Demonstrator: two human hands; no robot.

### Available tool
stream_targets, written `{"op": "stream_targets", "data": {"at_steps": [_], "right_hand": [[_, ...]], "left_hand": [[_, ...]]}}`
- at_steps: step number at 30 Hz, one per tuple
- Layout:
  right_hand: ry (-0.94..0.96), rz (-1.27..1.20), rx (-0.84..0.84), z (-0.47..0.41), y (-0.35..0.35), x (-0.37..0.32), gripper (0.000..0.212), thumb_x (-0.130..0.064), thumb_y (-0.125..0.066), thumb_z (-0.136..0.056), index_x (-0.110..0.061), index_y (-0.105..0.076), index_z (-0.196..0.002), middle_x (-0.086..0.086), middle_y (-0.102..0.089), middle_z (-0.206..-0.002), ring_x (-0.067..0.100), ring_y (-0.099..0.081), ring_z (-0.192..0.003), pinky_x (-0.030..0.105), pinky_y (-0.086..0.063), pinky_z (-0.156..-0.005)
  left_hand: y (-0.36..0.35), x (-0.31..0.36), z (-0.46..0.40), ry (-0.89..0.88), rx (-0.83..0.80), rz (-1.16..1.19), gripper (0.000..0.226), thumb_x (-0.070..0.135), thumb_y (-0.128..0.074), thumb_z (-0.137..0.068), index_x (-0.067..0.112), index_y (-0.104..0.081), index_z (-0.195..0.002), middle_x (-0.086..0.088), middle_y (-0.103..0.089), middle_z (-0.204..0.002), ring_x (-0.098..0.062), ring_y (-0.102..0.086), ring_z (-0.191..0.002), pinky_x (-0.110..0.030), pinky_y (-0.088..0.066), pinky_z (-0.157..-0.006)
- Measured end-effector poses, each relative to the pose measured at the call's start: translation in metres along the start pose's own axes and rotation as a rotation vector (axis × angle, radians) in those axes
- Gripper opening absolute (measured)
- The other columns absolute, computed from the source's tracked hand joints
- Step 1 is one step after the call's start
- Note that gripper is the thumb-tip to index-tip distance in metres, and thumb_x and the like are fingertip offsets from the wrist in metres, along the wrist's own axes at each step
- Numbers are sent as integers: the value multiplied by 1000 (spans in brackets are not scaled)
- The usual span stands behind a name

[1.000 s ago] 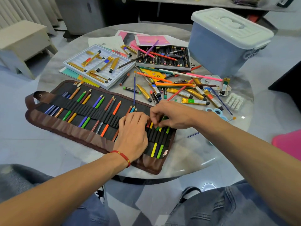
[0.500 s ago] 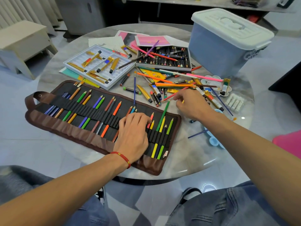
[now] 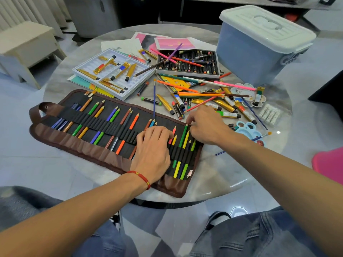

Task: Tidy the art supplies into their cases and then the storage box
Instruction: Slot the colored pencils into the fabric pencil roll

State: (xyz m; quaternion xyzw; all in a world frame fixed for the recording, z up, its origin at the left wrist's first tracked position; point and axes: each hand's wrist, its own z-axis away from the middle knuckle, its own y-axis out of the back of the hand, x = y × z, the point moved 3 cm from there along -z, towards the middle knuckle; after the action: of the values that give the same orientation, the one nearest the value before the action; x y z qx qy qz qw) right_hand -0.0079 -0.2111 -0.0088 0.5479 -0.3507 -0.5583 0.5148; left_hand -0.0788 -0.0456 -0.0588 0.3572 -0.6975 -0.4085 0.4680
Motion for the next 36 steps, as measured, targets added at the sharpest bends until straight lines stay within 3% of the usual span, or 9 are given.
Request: {"op": "stream_targets", "data": {"at_steps": [3, 10, 15, 18, 24, 27, 29, 31, 36], "right_hand": [[-28, 111, 59, 16, -8, -11, 35, -17, -57, -87, -22, -70, -119, 6, -50, -127, 28, -37, -127, 48, -30, -102], [37, 98, 55, 47, -19, -30, 32, -21, -53, -91, -20, -70, -117, 0, -48, -129, 24, -33, -126, 44, -25, -100], [49, 143, 189, 16, 0, -10, 31, -23, -54, -94, -19, -70, -121, 5, -56, -124, 27, -46, -121, 48, -37, -99], [90, 240, 320, -17, 5, 22, 34, -14, -59, -95, -17, -66, -127, 7, -55, -118, 31, -50, -113, 46, -43, -86], [220, 514, 347, -30, -8, 26, 31, -4, -76, -79, -10, -67, -108, 12, -55, -114, 34, -52, -105, 44, -41, -77], [381, 577, 437, -26, 1, 23, 33, 5, -70, -74, -4, -64, -105, 18, -58, -114, 37, -54, -104, 46, -43, -76], [469, 574, 528, -21, 14, 21, 22, 4, -63, -84, -4, -62, -103, 16, -61, -107, 34, -55, -97, 43, -45, -74], [497, 409, 638, -11, 31, 15, 11, -6, -60, -94, -7, -62, -104, 11, -64, -102, 29, -57, -90, 40, -48, -72], [195, -578, 722, 26, 68, 2, 21, -15, -62, -96, -14, -57, -116, -3, -69, -86, 5, -64, -73, 19, -52, -68]], "left_hand": [[0, 0, 0, -2, 0, -5, 40, 12, -32, -78, 25, -54, -110, 7, -53, -116, -18, -43, -119, -38, -29, -102], [1, 0, 0, -6, 2, 5, 40, 14, -30, -79, 24, -54, -110, 5, -53, -116, -19, -43, -119, -37, -28, -102], [0, 0, 1, -10, 6, 8, 39, 16, -29, -80, 25, -53, -109, 6, -53, -115, -18, -44, -118, -37, -28, -102], [0, -2, 0, 2, 5, 46, 36, 14, -32, -80, 25, -54, -107, 7, -53, -114, -17, -44, -118, -36, -27, -103], [1, -3, 0, -13, 16, 73, 42, 23, -26, -83, 29, -57, -111, 10, -53, -114, -14, -42, -119, -37, -27, -103], [2, -4, 0, -13, 17, 88, 40, 25, -29, -87, 30, -60, -113, 11, -53, -114, -13, -41, -119, -36, -25, -102], [2, -4, 0, 0, 5, 100, 34, 26, -38, -87, 30, -60, -112, 11, -52, -115, -12, -40, -120, -35, -23, -103], [2, -3, 0, 0, -15, 90, 31, 30, -46, -83, 31, -59, -111, 11, -51, -116, -12, -39, -122, -35, -22, -105], [1, -2, 0, -13, -38, 46, 36, 40, -53, -76, 32, -56, -111, 10, -49, -117, -15, -40, -122, -39, -24, -107]]}}
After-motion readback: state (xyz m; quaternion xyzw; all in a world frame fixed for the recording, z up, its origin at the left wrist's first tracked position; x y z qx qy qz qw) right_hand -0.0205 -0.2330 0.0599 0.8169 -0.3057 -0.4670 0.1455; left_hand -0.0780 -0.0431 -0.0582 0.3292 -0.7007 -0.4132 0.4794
